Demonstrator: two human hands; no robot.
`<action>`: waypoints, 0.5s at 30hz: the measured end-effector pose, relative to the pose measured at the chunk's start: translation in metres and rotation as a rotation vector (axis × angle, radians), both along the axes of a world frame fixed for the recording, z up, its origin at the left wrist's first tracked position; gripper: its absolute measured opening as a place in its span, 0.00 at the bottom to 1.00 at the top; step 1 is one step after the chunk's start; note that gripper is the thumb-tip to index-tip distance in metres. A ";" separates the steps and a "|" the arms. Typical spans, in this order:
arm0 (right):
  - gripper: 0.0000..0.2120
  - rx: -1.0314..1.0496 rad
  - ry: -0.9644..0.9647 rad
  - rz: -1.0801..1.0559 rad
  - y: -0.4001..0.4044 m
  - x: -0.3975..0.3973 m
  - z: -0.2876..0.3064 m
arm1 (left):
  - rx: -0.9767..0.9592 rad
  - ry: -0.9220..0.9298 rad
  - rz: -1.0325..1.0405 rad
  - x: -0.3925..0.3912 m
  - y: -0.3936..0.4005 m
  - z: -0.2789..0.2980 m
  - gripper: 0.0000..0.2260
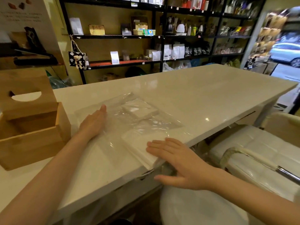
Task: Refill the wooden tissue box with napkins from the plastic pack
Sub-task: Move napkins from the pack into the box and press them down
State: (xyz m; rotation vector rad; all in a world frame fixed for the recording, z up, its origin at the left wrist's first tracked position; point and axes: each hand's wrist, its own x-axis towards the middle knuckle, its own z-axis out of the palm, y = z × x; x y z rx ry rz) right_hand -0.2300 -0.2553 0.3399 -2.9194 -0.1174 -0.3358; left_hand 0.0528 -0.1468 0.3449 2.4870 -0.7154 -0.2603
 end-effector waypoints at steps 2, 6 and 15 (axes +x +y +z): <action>0.28 -0.035 -0.110 -0.005 -0.002 -0.008 -0.009 | 0.025 -0.013 -0.017 -0.001 0.002 0.001 0.25; 0.18 -0.082 -0.314 0.014 -0.005 -0.019 -0.022 | 0.076 -0.058 -0.044 -0.007 0.003 0.003 0.24; 0.19 0.112 -0.543 0.007 -0.010 -0.027 0.007 | 0.080 -0.092 -0.086 -0.017 0.006 0.010 0.21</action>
